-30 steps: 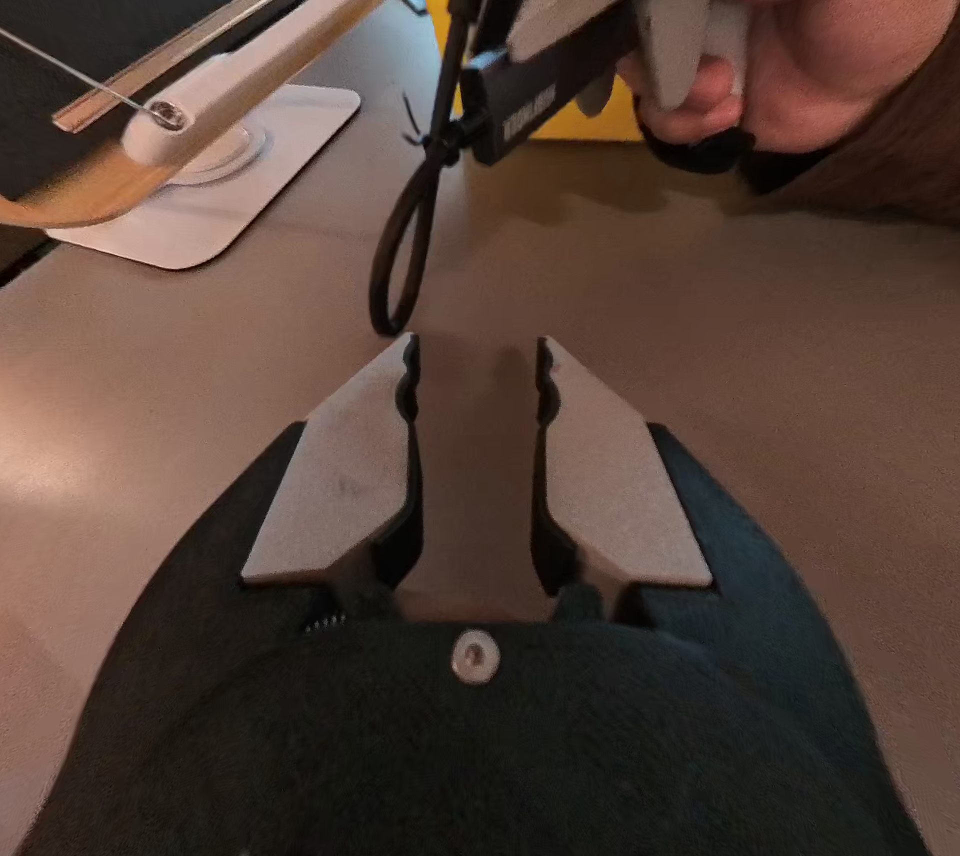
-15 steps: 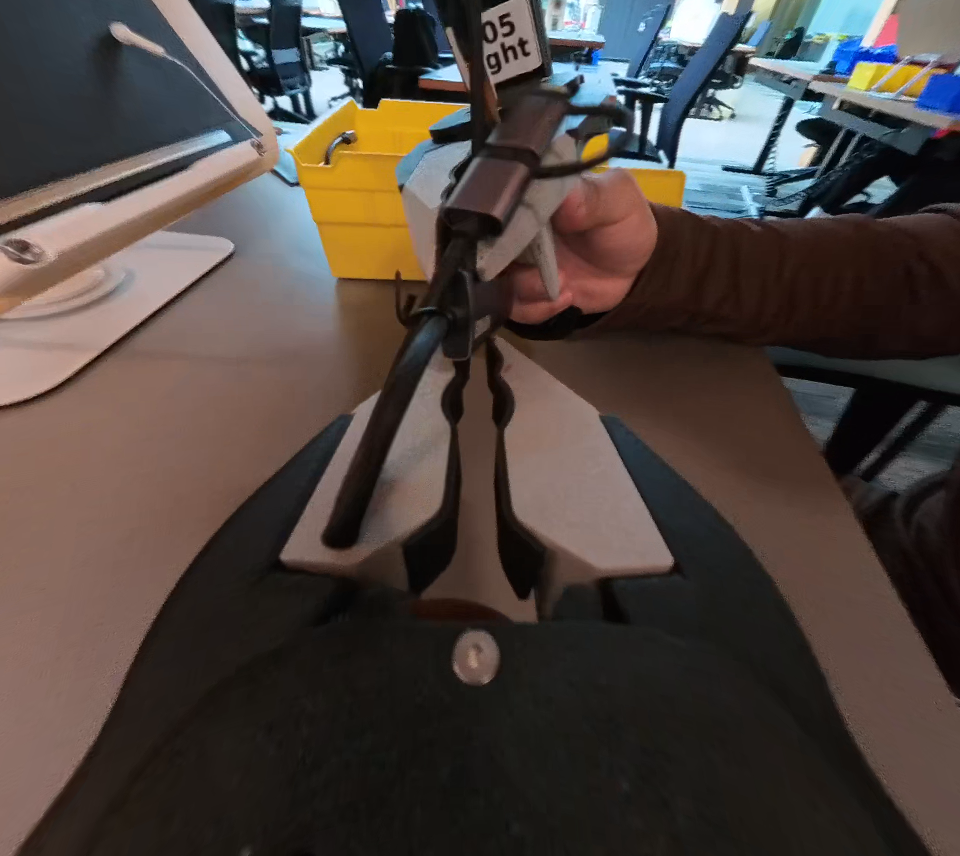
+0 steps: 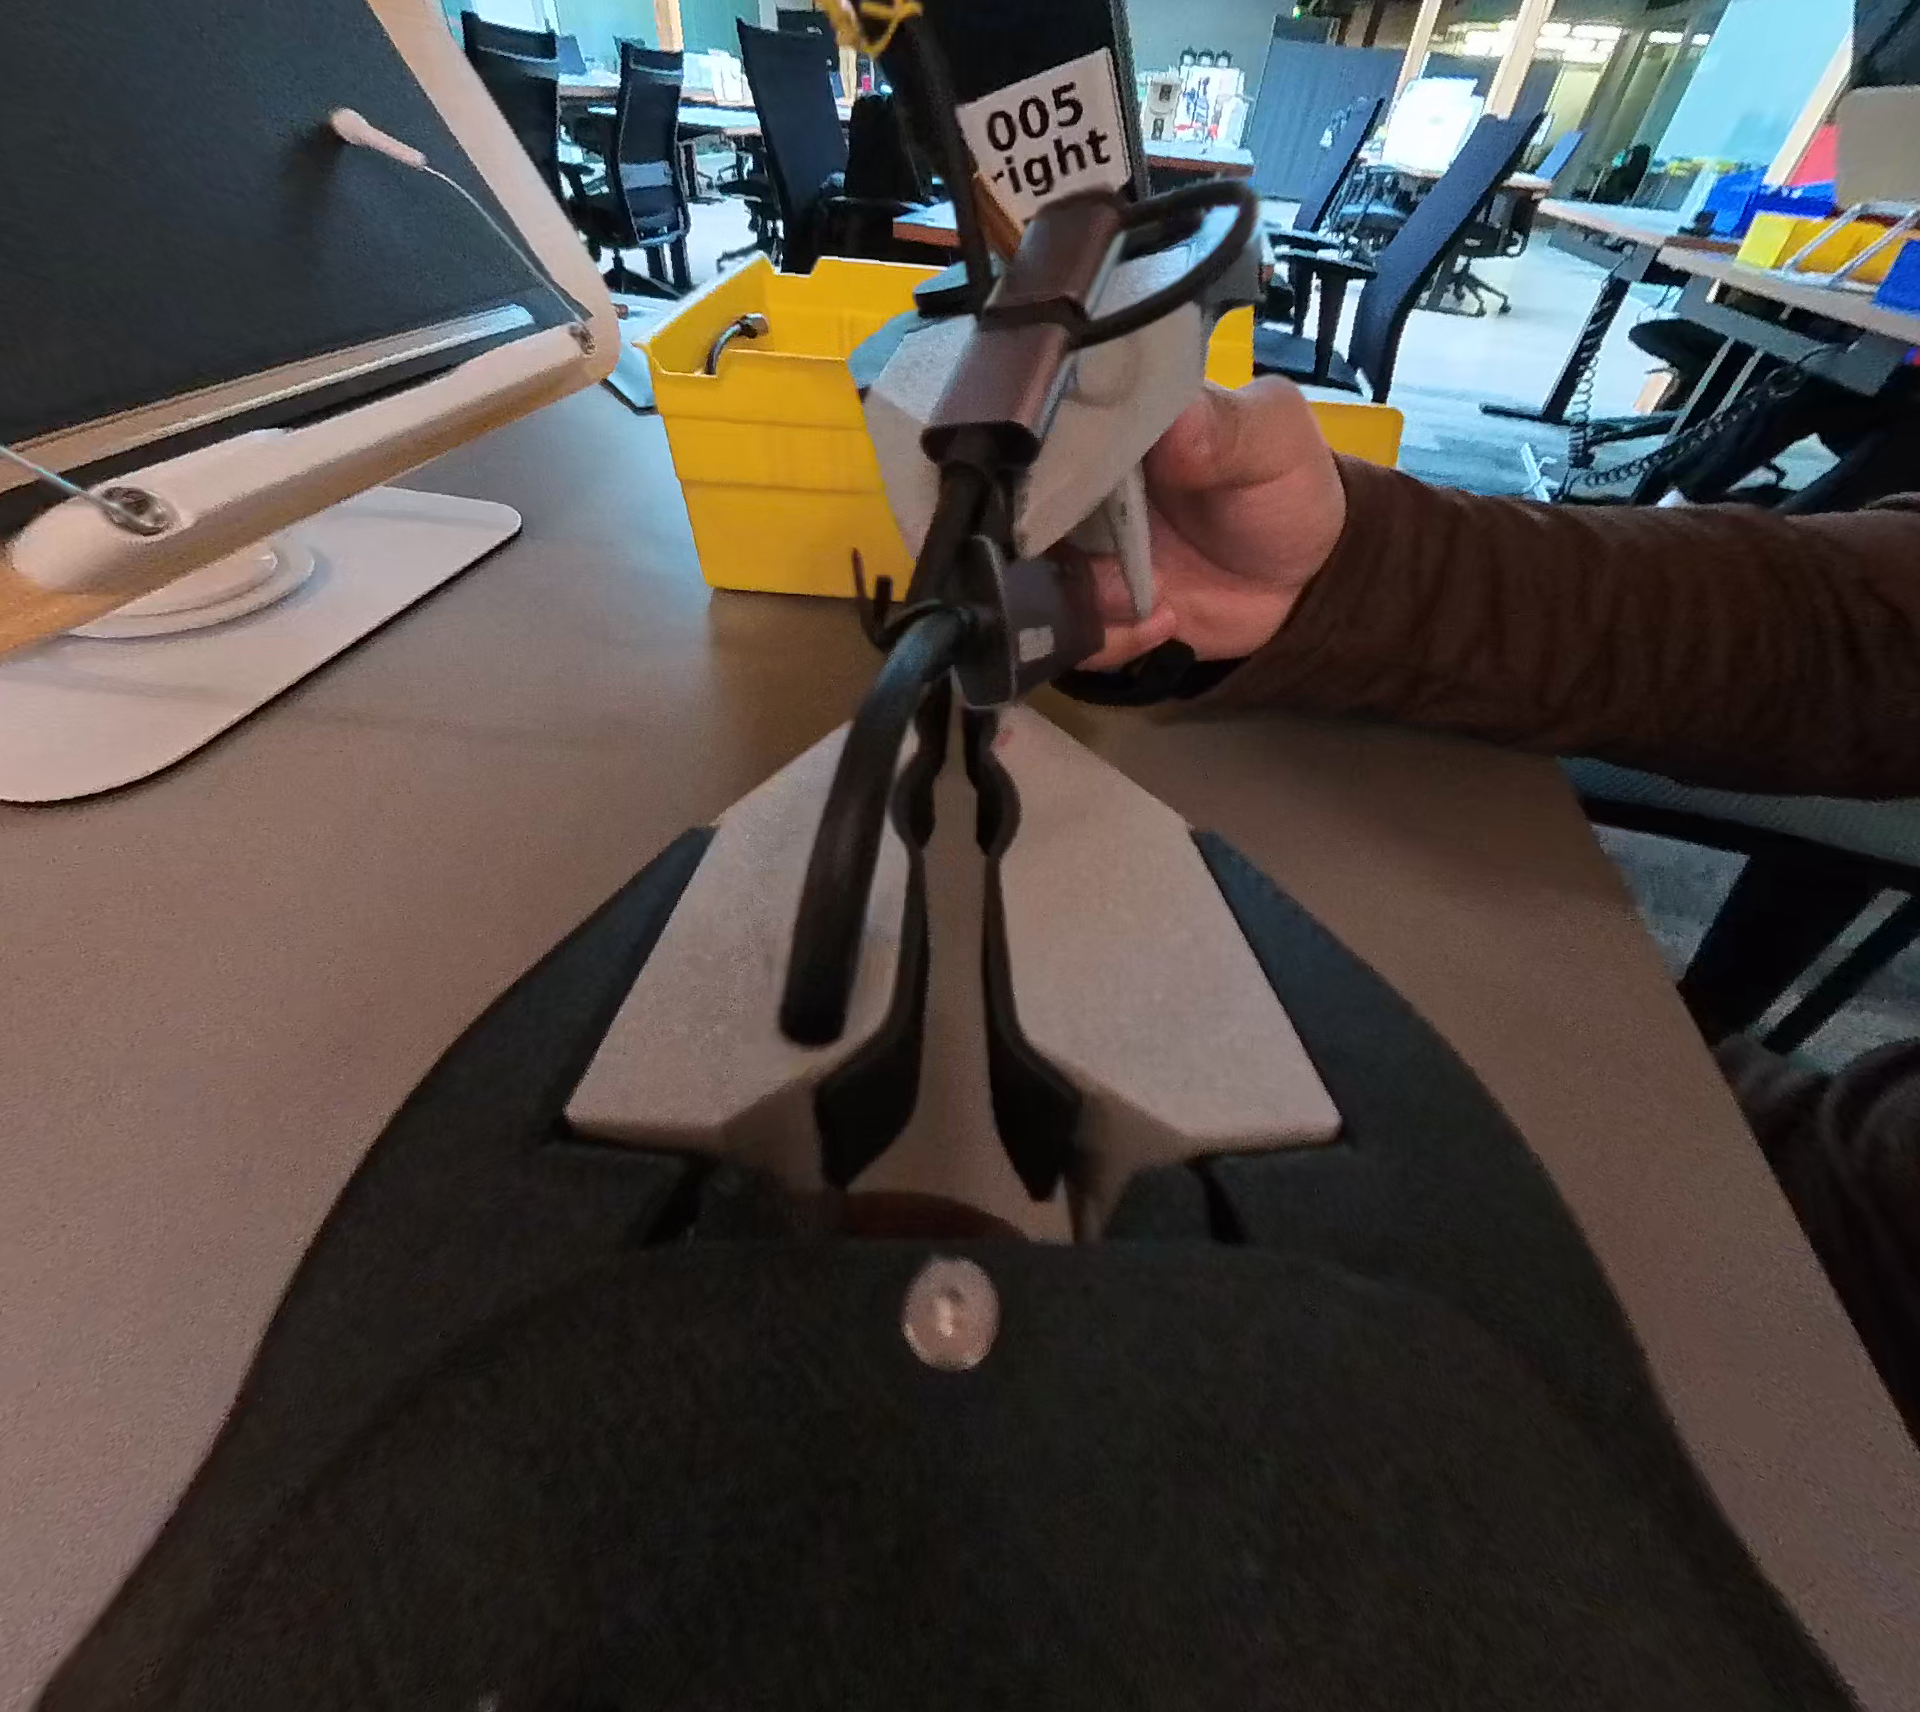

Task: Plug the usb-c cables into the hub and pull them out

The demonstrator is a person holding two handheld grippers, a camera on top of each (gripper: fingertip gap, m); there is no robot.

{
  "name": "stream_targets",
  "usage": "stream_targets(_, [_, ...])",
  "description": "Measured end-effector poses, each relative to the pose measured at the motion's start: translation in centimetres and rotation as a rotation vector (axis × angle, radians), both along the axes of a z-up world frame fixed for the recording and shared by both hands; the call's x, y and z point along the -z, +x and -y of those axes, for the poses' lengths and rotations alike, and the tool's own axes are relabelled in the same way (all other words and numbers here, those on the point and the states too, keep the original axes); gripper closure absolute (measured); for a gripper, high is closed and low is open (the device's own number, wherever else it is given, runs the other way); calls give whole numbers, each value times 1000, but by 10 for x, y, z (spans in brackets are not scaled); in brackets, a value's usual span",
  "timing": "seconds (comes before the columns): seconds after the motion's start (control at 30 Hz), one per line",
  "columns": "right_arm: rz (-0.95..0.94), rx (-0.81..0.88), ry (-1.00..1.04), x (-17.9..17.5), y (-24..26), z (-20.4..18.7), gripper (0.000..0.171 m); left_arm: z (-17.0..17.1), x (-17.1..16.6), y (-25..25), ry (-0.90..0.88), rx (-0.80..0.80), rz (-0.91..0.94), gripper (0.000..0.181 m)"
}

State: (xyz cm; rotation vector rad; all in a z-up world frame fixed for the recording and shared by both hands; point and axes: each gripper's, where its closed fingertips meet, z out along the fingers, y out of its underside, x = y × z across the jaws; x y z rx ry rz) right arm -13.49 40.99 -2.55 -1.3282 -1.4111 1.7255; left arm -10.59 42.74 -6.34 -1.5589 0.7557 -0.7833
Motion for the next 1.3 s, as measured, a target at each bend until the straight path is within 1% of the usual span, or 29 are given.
stream_targets(0.1, [-7,13,-10,-2,2,-4,168,-2,-3,-4,-14,-12,42,168])
stream_targets(0.23, [-14,12,-44,-2,3,-7,167,-4,-5,-8,-26,-24,73,162])
stream_targets(0.5, [-24,9,-45,-4,3,-6,167,-1,-8,-4,-19,-8,96,161])
stream_targets(0.63, [-33,-3,-65,-5,3,-6,167,2,-9,0,-60,23,131,163])
stream_targets(0.67, [-28,0,-60,-4,3,-6,167,7,-9,5,-66,65,132,148])
stream_targets(0.7, [-18,2,-47,-2,2,-5,167,16,-9,12,-70,135,135,123])
stream_targets(0.73, [-12,-4,-35,0,1,-3,167,20,-8,17,-85,159,132,122])
stream_targets(0.77, [-14,-21,-27,-1,0,1,168,19,-5,20,-83,152,103,129])
stream_targets(0.83, [-29,-72,-28,-3,0,12,167,18,-6,21,-5,127,63,169])
stream_targets(0.9, [-41,-93,-29,-6,1,16,166,17,-7,19,65,93,23,174])
stream_targets(0.97, [-40,-76,4,-6,1,15,164,16,-7,17,82,82,-1,174])
stream_targets(1.1, [-54,-47,29,-9,4,9,154,13,-13,12,92,54,38,175])
stream_targets(1.3, [-46,-32,79,-7,6,7,155,12,-23,5,93,37,101,174])
